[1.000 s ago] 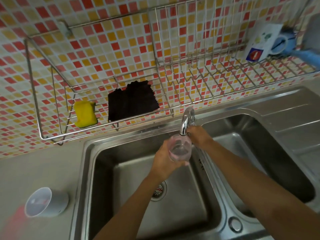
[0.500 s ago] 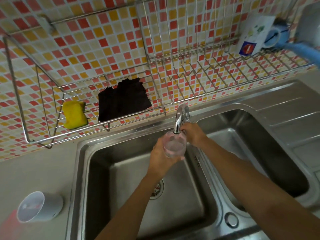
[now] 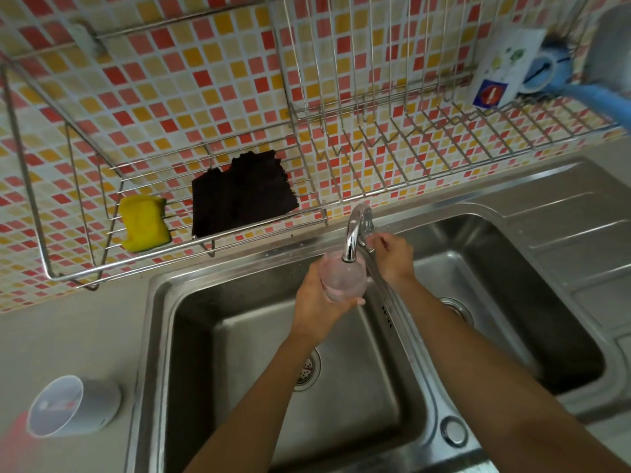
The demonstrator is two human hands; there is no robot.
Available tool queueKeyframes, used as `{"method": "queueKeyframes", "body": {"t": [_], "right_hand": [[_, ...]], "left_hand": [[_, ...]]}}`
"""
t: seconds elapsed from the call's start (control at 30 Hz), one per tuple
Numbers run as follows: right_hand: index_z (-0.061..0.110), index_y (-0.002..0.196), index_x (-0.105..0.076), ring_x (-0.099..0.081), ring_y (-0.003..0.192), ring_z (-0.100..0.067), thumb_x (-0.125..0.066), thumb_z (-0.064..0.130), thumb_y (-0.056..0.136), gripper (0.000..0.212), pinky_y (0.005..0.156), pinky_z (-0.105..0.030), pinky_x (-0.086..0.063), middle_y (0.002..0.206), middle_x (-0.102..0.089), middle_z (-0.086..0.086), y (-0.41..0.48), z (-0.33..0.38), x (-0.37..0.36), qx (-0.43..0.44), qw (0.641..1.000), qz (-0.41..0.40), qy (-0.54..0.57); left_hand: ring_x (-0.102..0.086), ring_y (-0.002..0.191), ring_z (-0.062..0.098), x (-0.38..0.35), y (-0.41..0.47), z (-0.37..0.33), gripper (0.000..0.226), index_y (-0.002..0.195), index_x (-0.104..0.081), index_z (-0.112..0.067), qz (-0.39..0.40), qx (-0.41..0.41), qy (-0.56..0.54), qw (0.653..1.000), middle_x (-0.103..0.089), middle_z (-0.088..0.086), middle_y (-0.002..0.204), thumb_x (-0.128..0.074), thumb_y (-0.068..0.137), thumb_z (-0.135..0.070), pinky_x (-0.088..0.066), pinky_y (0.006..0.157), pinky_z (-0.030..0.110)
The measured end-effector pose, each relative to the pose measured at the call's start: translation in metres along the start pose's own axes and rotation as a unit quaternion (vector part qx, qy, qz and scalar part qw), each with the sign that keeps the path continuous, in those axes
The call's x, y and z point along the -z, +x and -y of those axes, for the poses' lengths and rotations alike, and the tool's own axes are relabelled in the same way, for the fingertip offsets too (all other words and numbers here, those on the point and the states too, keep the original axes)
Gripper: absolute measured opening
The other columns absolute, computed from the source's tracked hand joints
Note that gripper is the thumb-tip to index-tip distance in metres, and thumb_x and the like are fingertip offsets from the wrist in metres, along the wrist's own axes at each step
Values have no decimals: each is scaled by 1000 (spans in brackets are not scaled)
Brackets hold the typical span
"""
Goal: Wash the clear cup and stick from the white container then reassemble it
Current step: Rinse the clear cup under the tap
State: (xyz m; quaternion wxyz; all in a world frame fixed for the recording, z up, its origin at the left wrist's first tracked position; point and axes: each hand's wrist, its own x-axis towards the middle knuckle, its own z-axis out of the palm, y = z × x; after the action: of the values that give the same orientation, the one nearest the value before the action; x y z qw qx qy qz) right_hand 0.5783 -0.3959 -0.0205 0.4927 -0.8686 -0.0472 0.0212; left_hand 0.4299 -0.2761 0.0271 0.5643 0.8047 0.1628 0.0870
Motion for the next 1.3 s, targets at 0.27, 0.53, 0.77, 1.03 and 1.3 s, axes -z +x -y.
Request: {"method": "queueKeyframes", "body": {"t": [0.27, 0.53, 0.77, 1.03, 1.3], "right_hand": [[7, 101, -73, -63, 82, -19, -53, 19, 96, 24, 69, -20, -38, 94, -73, -10, 2, 1, 2, 6, 1000, 10, -9], [8, 103, -73, -60, 83, -16, -51, 21, 97, 26, 67, -17, -35, 100, -72, -11, 3, 5, 4, 0, 999, 29, -21], [20, 138, -44, -51, 125, -26, -36, 51, 98, 52, 102, -42, -43, 137, -54, -8, -54, -27, 7, 42, 997, 37, -53], [5, 149, -24, -13, 146, -26, -26, 43, 100, 62, 117, -40, -16, 156, -23, -13, -96, -86, -3, 71, 960, 47, -268], [-5, 134, -47, -42, 132, -39, -20, 24, 99, 53, 108, -51, -34, 139, -47, -24, -95, -94, -13, 145, 928, 57, -339]], "left_hand": [[-55, 102, -11, 4, -1, -2, 88, 130, -45, -23, -9, 2, -5, 1000, -58, -12, 115, -93, 57, -20, -45, 78, 4], [-56, 104, -7, 1, -2, -4, 86, 130, -44, -25, -13, -5, -3, 1000, -57, -15, 114, -92, 58, -21, -45, 78, 4], [-56, 104, 6, 9, -10, 13, 87, 129, -45, -21, -43, 4, 58, 997, -54, -8, 120, -92, 56, -28, -46, 78, 7], [-49, 106, 18, 22, -23, 67, 72, 124, -44, -12, 0, 68, 262, 963, -44, -2, 111, -80, 62, -21, -46, 83, 27], [-44, 118, 28, 36, -20, 93, 80, 130, -38, -8, 154, 134, 398, 895, -43, 10, 127, -82, 67, -30, -44, 95, 37]]}}
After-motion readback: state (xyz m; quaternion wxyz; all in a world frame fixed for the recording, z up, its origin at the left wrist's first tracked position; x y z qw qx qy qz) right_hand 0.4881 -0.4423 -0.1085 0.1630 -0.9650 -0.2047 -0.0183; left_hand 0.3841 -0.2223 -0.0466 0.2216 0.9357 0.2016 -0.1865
